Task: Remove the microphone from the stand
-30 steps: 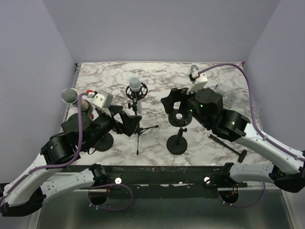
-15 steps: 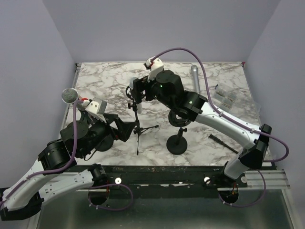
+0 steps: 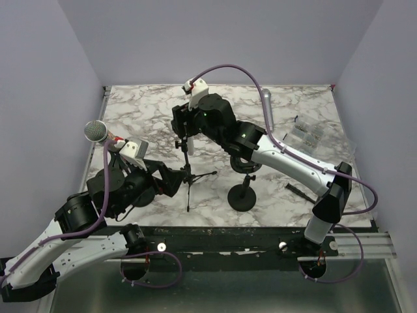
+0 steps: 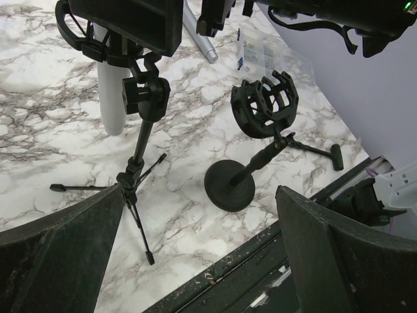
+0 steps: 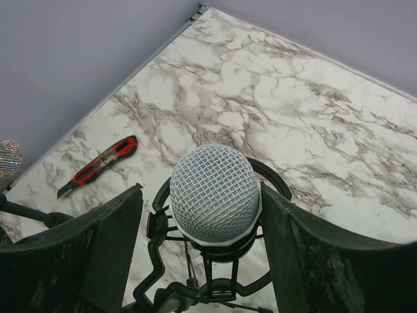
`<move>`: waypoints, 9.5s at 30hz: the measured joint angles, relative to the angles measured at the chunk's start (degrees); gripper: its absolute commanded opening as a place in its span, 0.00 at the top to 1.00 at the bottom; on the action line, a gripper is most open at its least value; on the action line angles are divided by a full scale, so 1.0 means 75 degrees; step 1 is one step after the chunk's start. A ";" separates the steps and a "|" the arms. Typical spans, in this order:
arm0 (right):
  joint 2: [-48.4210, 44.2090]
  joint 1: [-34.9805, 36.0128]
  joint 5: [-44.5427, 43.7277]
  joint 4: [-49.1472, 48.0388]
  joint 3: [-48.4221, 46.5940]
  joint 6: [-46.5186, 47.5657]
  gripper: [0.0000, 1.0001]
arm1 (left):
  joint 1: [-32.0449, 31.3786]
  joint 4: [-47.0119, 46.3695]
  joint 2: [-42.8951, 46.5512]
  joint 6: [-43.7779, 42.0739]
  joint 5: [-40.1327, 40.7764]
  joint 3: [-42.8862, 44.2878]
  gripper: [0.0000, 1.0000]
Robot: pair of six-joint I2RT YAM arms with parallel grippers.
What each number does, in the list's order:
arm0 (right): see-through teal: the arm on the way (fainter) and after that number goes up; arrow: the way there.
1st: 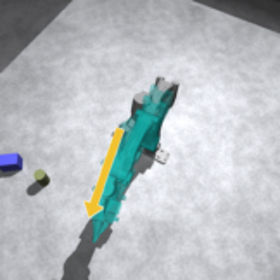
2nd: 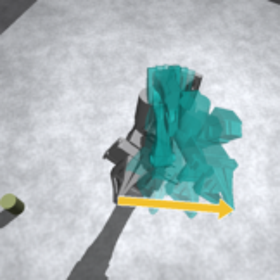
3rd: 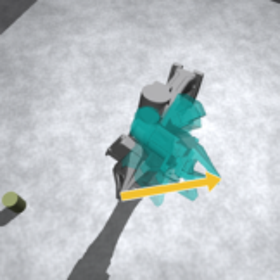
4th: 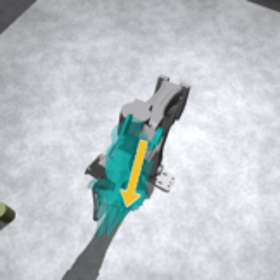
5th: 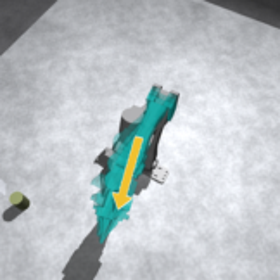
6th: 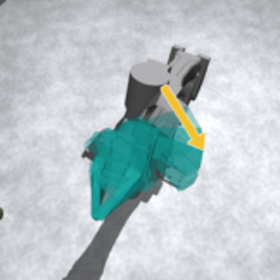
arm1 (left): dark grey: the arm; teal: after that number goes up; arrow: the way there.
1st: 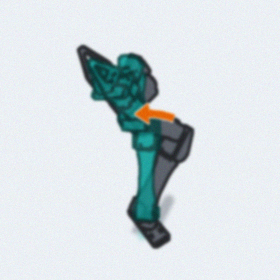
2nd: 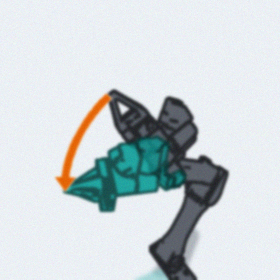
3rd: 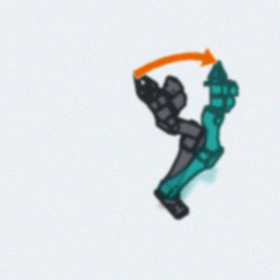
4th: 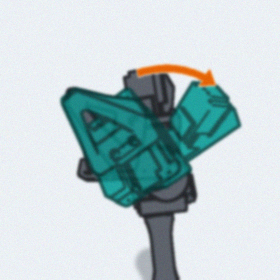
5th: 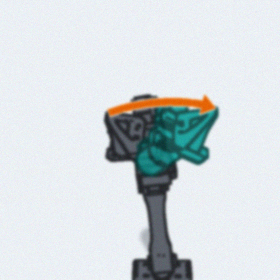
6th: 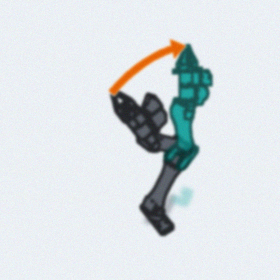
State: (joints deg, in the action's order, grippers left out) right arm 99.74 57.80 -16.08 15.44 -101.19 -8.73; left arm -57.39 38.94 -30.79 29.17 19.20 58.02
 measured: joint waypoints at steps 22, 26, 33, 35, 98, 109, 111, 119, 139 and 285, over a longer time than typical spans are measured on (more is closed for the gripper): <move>0.0172 0.0000 -0.0236 0.0117 -0.1364 0.0382 0.65 | 0.0000 -0.0140 0.0096 0.0052 -0.0058 -0.0300 0.03; 0.0166 0.0000 -0.0236 0.0108 -0.1985 0.0487 0.66 | 0.0000 -0.0210 0.0029 0.0096 -0.0090 -0.0306 0.03; -0.0425 0.0000 -0.0510 -0.1005 -0.1920 0.0816 0.94 | 0.0000 -0.0219 0.0023 0.0122 -0.0096 -0.0376 0.03; -0.0877 0.0000 -0.0822 -0.1848 -0.1387 0.1078 0.98 | 0.0000 -0.0219 0.0023 0.0122 -0.0096 -0.0385 0.03; 0.6467 -0.5272 0.0152 0.1475 -0.4750 0.0192 0.99 | 0.0038 -0.0440 -0.0755 0.0583 -0.0111 -0.0393 0.04; 0.6959 -0.5356 -0.0364 0.0358 -0.4943 0.0449 0.85 | 0.0038 -0.0708 -0.0548 0.1096 -0.0096 -0.0828 0.04; 0.7108 -0.5391 -0.0396 0.0245 -0.5030 0.0513 0.80 | 0.0038 -0.0772 -0.0504 0.1212 -0.0096 -0.0933 0.04; 0.7411 -0.5473 -0.0501 0.0073 -0.5135 0.0621 0.45 | 0.0038 -0.0799 -0.0452 0.1349 -0.0105 -0.0979 0.04; 0.4867 -0.5461 0.0542 0.1827 -0.4226 0.0026 0.00 | 0.0038 -0.0740 0.0035 0.1174 -0.0478 -0.0857 0.01; -0.2259 -0.0160 0.1478 -0.6108 0.7297 0.1740 0.99 | 0.5021 -1.1777 -0.5552 0.6997 -0.7455 -0.5645 1.00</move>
State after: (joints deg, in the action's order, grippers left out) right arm 82.81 56.60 -4.99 -30.37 -46.46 4.32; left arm -19.73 -49.39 -72.42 81.65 -36.71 15.68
